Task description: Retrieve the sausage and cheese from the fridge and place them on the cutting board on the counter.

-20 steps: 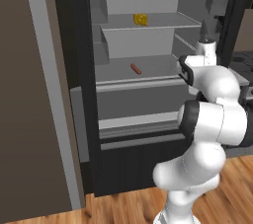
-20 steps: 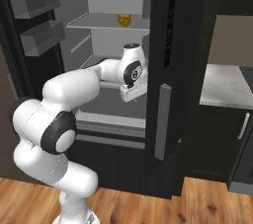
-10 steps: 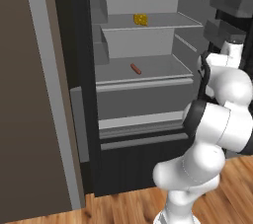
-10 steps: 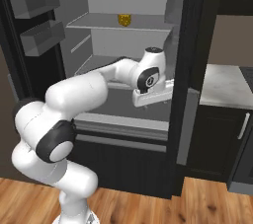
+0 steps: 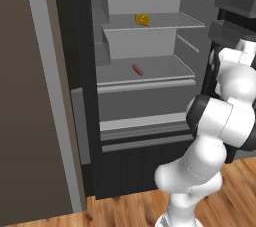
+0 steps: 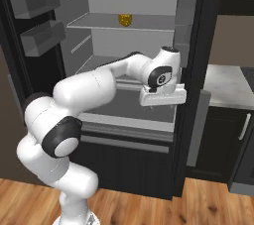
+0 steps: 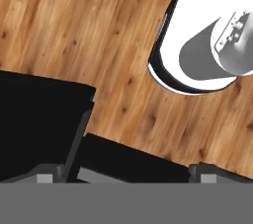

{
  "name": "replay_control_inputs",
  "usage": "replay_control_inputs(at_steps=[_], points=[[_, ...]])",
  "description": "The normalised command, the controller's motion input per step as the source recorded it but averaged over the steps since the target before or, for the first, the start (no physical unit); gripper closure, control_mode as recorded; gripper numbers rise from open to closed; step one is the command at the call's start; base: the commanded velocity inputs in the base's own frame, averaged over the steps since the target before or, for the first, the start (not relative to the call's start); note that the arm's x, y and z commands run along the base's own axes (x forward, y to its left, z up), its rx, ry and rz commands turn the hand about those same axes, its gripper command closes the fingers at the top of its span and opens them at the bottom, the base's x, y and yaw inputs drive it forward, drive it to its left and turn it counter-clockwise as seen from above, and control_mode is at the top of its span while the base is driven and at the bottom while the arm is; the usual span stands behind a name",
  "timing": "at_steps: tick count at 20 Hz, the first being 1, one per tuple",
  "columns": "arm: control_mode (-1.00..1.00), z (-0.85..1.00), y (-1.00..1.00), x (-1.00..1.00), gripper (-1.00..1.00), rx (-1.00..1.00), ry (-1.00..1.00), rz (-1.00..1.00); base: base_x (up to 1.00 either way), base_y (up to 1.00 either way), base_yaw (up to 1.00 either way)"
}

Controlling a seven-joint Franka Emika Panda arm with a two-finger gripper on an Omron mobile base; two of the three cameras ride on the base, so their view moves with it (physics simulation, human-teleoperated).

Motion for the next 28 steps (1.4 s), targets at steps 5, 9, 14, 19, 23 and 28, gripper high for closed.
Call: replay_control_inputs(at_steps=[5,9,14,19,23,28], points=[[-1.0,0.0,0.22,-0.45,-1.0,0.07,-0.08,-0.13,0.0,0.0,0.0],[-1.0,0.0,0.89,-0.58,-1.0,0.03,-0.18,-0.04,0.0,0.0,0.0],[-1.0,0.01,1.0,-0.27,-1.0,0.0,-0.18,-0.02,0.0,0.0,0.0],[-1.0,0.11,0.97,-0.18,-1.0,-0.02,-0.07,0.1,0.0,0.0,0.0],[-1.0,0.29,0.51,-0.29,-1.0,-0.15,-0.03,0.42,0.0,0.0,0.0],[-1.0,0.31,0.15,-0.36,-1.0,-0.23,0.0,0.66,0.0,0.0,0.0]])
